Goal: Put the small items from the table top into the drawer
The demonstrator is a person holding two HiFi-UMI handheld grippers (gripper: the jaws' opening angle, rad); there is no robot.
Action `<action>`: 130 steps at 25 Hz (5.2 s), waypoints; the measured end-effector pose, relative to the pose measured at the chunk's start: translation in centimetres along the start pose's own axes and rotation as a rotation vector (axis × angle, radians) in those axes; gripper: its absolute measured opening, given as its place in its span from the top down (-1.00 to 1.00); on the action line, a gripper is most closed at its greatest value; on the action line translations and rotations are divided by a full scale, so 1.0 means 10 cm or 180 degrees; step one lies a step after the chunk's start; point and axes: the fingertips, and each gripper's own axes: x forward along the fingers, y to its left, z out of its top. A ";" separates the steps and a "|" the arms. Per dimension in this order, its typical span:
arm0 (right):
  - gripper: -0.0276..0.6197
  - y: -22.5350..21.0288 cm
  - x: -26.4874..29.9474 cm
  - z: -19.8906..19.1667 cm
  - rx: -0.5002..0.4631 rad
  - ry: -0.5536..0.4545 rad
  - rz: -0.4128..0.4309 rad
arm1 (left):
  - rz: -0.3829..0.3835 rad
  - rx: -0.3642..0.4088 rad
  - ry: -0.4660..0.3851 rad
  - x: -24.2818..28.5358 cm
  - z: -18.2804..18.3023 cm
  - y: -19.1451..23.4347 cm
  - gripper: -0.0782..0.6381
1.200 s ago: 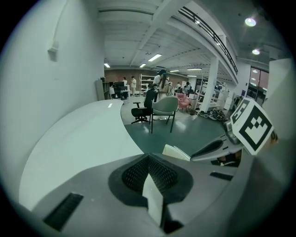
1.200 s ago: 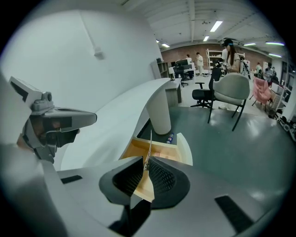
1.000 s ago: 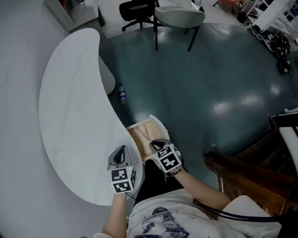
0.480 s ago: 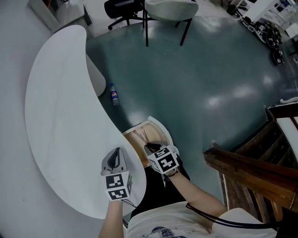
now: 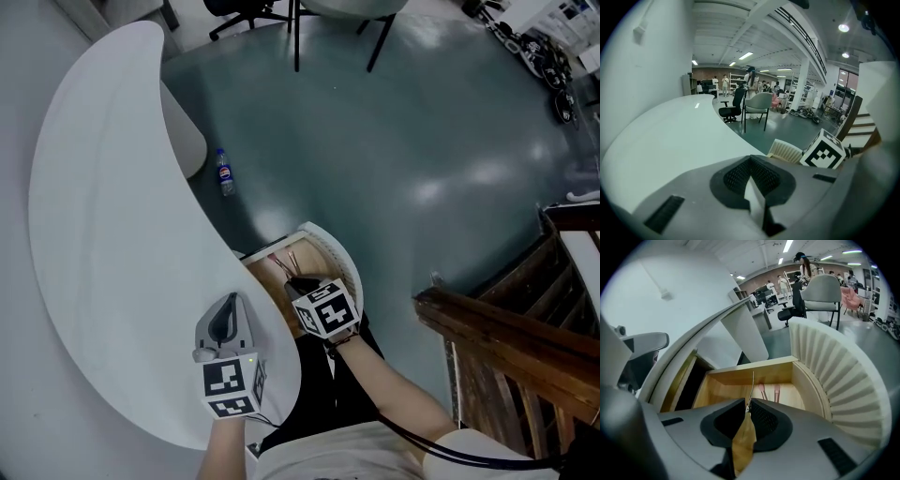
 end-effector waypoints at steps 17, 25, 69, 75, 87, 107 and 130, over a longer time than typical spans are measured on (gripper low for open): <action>0.74 -0.07 0.54 -0.15 -0.0207 0.0121 0.0006 | 0.0182 0.0136 0.0199 0.13 -0.07 0.07 0.68; 0.74 -0.11 0.78 -0.29 -0.0238 0.0339 -0.0038 | 0.0166 0.0134 0.0211 0.10 -0.06 0.05 0.68; 0.74 0.22 -0.29 0.12 -0.0841 0.0345 0.0311 | 0.0984 -0.0849 -0.0054 -0.79 -0.34 0.09 0.68; 0.74 0.59 -0.80 0.24 -0.1257 0.0230 0.0552 | 0.1312 -0.1011 -0.0289 -1.22 -0.25 0.04 0.68; 0.74 1.61 -1.70 0.53 -0.1835 -0.0260 0.1167 | 0.1805 -0.0966 -0.0606 -2.09 -0.09 -0.16 0.68; 0.85 2.88 -2.54 0.45 -0.2492 -0.0737 0.1645 | 0.2326 -0.1166 -0.1106 -3.43 -0.22 -0.01 0.68; 0.85 3.94 -3.12 -0.28 -0.2594 -0.1372 0.1434 | 0.2156 -0.1009 -0.1552 -4.56 -0.69 -0.10 0.68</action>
